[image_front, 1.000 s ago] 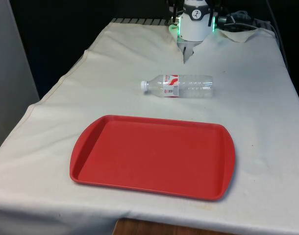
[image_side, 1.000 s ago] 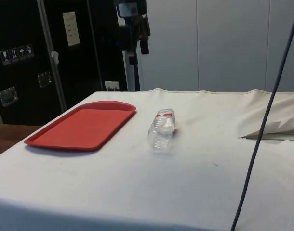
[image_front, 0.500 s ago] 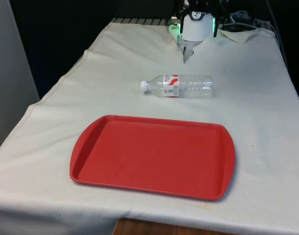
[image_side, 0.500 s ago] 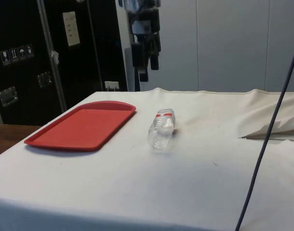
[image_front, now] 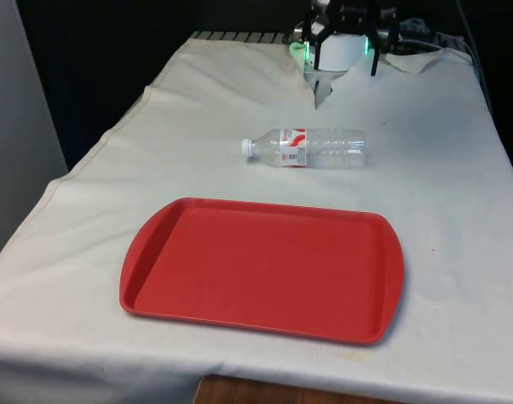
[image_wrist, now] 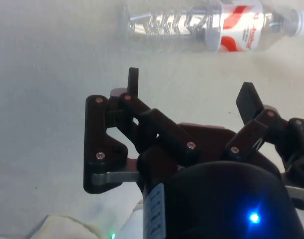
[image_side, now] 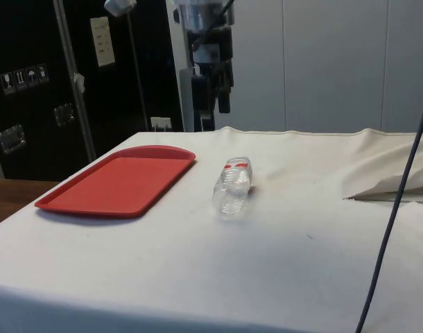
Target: Place the bottle upright on the tray.
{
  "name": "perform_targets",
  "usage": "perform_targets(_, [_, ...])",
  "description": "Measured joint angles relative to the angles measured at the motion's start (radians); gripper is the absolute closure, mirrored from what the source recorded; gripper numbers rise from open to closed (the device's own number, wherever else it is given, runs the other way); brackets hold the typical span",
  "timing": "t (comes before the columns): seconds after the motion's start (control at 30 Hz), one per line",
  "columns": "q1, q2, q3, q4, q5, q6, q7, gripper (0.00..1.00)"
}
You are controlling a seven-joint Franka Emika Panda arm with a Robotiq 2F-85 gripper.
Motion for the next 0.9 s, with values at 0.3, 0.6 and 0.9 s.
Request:
perform_targets(0.3, [-0.004,0.065,-0.005,0.000,0.001,0.073,0.045,0.00])
perform_targets(0.6, [-0.004,0.064,-0.005,-0.015,0.000,0.091,0.065,0.00])
perform_targets(0.9, [-0.007,0.079,-0.006,-0.019,0.000,0.093,0.106,0.00])
